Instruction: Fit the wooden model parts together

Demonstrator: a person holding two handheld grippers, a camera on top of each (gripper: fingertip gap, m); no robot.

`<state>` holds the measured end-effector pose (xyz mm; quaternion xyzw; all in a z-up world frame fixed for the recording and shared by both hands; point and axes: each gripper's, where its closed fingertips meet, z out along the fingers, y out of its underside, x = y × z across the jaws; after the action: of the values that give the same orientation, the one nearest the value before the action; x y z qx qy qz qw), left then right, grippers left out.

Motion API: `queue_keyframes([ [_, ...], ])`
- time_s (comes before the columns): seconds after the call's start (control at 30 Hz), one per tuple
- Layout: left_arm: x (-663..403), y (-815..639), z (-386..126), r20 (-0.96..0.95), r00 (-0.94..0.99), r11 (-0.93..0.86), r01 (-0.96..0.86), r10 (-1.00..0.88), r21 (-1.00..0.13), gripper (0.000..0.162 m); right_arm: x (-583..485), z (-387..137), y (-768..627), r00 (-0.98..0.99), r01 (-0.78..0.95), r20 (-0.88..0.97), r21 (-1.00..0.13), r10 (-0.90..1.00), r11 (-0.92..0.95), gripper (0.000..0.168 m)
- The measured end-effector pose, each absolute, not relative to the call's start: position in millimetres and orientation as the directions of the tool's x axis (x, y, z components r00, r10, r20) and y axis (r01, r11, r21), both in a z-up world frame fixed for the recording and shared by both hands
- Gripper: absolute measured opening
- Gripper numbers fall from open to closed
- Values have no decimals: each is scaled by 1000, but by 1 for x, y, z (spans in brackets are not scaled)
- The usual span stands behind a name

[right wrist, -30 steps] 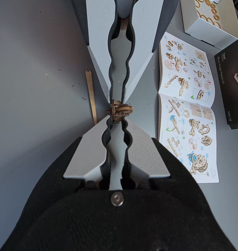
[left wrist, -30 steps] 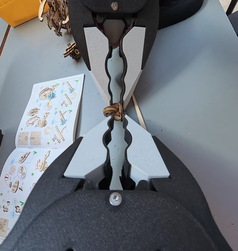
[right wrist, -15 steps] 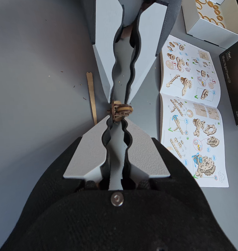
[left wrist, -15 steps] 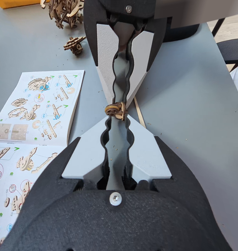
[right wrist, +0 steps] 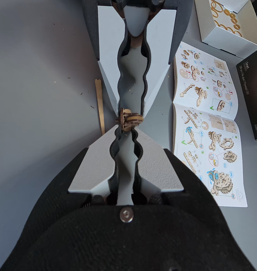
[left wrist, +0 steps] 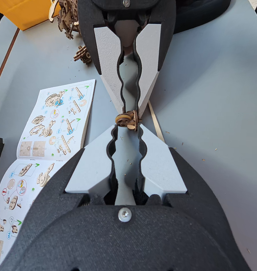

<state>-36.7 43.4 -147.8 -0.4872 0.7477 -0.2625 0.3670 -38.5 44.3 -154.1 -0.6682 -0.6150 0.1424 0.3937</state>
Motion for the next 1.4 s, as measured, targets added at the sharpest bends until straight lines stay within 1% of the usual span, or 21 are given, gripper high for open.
queue_keyframes([
  [0.03,-37,43,-148,-296,-260,392,-538,-919,-746,11,-38,-154,45,210,708,293,-704,933,62,15],
  [0.1,-38,44,-148,-304,-264,401,-536,-915,-743,11,-35,-152,51,234,708,308,-704,922,56,22],
  [0.2,-38,45,-149,-297,-260,393,-535,-919,-748,11,-36,-152,52,242,700,301,-712,922,48,23],
  [0.27,-37,46,-151,-280,-247,373,-549,-927,-748,12,-35,-151,54,247,707,324,-705,913,59,18],
  [0.3,-38,47,-152,-275,-245,367,-554,-930,-747,12,-35,-152,53,236,710,324,-701,916,65,12],
  [0.37,-38,48,-154,-265,-243,358,-563,-933,-745,11,-36,-153,53,241,711,316,-701,918,55,12],
  [0.47,-36,56,-155,-239,-187,304,-588,-953,-750,11,-33,-153,61,288,706,303,-708,908,12,12],
  [0.53,-36,64,-154,-220,-139,259,-602,-965,-756,21,-29,-153,66,315,708,307,-707,898,-6,12],
  [0.63,-36,73,-154,-196,-87,207,-612,-977,-763,30,-26,-153,70,347,695,278,-717,896,-47,14],
  [0.87,-34,80,-154,-168,-30,149,-628,-985,-764,29,-17,-152,79,384,693,271,-717,883,-81,26],
  [1.13,-35,87,-152,-164,22,114,-624,-986,-773,43,-7,-151,84,433,675,238,-725,870,-137,40],
  [1.2,-35,87,-151,-153,33,100,-620,-988,-778,48,-7,-150,82,432,678,241,-722,869,-137,44],
  [1.3,-36,84,-152,-115,30,71,-627,-993,-776,63,-9,-150,80,429,685,253,-716,867,-130,49],
  [1.4,-38,87,-147,-121,49,64,-621,-991,-781,69,-9,-149,79,433,694,270,-709,860,-126,53],
])
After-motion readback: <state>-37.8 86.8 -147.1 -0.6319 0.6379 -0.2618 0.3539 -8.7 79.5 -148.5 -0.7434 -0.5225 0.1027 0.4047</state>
